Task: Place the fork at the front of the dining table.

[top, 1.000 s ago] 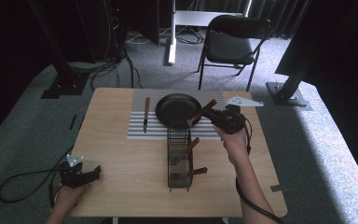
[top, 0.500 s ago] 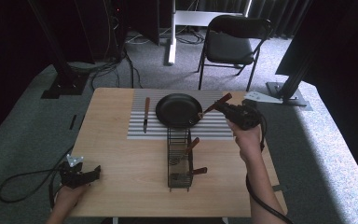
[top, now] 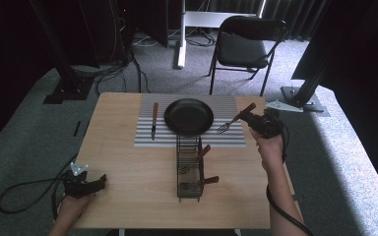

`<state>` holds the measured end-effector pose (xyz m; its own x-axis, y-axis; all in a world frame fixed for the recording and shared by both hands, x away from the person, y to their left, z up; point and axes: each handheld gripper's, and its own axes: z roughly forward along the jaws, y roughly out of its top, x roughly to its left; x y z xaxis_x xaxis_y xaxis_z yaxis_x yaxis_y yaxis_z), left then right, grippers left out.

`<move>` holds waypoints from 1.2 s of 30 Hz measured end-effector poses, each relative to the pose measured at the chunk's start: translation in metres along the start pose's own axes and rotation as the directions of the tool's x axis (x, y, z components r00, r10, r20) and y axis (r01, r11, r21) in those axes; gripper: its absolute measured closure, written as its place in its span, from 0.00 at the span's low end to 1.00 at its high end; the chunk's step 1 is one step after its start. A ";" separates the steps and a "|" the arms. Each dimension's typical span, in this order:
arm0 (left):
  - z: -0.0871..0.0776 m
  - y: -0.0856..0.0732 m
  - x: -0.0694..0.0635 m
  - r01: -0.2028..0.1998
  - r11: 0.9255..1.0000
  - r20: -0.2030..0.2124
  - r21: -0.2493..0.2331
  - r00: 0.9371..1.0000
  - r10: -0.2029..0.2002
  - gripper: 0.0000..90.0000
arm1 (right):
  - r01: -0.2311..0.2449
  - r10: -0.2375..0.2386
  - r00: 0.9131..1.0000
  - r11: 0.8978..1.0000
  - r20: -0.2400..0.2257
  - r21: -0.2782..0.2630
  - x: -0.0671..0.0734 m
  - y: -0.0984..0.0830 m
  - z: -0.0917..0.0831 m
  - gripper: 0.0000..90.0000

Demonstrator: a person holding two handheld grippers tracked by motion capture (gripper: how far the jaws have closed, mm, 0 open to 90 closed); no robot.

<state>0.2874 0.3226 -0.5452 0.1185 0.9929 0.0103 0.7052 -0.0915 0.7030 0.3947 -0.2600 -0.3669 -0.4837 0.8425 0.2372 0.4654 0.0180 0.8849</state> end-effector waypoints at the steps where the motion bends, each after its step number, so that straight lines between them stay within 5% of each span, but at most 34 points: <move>1: 0.000 0.000 0.000 0.000 1.000 0.000 0.000 1.000 0.000 0.11 | 0.003 -0.003 1.000 1.000 0.010 0.005 -0.001 -0.002 0.001 0.90; 14: 0.000 0.000 0.000 0.001 1.000 0.001 0.000 1.000 -0.001 0.11 | 0.053 -0.072 0.986 0.990 0.149 0.130 -0.009 -0.021 0.040 0.90; 31: 0.000 0.000 0.000 0.000 1.000 0.001 0.000 1.000 0.000 0.11 | 0.063 -0.104 0.978 0.975 0.181 0.215 -0.007 -0.026 0.079 0.89; 36: 0.000 0.000 0.000 0.000 1.000 0.001 0.000 1.000 0.000 0.11 | 0.023 -0.073 0.979 0.967 0.191 0.252 -0.011 -0.032 0.099 0.89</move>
<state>0.2873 0.3226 -0.5452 0.1189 0.9929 0.0095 0.7055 -0.0912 0.7029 0.4584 -0.2171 -0.4375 -0.3658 0.9263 0.0904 0.6258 0.1729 0.7606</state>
